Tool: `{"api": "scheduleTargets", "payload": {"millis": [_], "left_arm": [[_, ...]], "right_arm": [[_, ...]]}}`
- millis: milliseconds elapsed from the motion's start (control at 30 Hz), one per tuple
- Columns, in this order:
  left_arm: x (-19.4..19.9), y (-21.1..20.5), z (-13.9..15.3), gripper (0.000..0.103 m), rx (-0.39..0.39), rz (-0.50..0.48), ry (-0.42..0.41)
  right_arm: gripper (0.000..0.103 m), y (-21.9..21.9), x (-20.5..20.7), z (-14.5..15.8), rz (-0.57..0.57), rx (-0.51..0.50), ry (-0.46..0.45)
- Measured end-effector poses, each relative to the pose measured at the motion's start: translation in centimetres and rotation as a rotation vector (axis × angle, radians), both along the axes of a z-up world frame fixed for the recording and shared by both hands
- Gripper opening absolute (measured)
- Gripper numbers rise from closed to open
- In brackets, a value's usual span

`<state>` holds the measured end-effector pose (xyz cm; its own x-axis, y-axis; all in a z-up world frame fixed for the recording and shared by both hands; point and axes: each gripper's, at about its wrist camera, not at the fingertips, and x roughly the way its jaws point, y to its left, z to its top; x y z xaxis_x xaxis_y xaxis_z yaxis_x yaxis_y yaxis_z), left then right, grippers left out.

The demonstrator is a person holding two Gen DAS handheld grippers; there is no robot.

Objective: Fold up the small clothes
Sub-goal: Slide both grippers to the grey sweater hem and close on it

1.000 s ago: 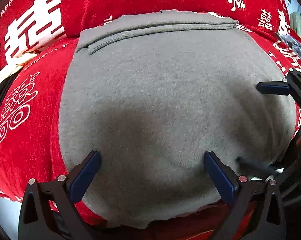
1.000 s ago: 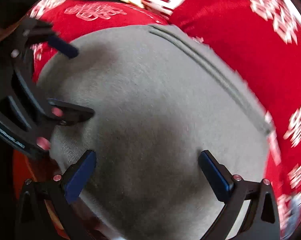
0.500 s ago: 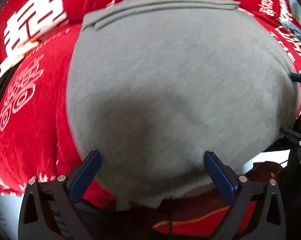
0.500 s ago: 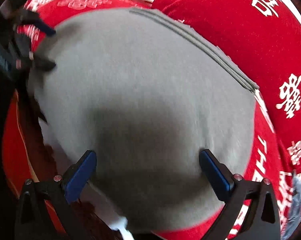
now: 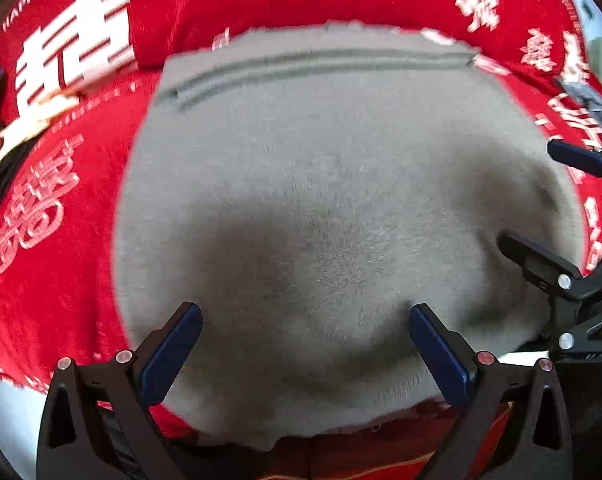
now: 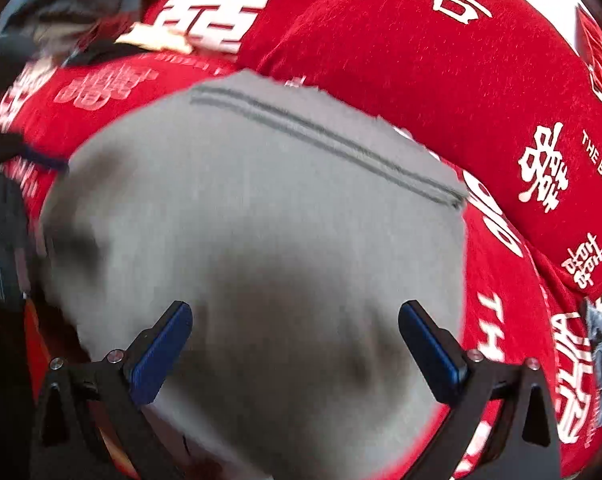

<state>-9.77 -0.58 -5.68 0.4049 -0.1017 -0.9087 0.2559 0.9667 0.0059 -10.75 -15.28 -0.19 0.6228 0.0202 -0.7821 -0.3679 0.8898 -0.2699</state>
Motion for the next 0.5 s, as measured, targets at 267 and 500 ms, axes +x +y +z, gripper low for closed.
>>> {"api": "scheduleTargets", "payload": {"millis": [267, 500], "left_arm": [[-2.4, 4.3, -1.7, 0.103, -0.027, 0.129, 0.118], [-2.6, 10.9, -4.0, 0.103, -0.26, 0.435, 0.297]], "right_arm": [[0.102, -2.2, -1.2, -3.1, -0.121, 0.084, 0.105], [0.103, -8.6, -5.8, -2.7, -0.325, 0.181, 0.236]]}}
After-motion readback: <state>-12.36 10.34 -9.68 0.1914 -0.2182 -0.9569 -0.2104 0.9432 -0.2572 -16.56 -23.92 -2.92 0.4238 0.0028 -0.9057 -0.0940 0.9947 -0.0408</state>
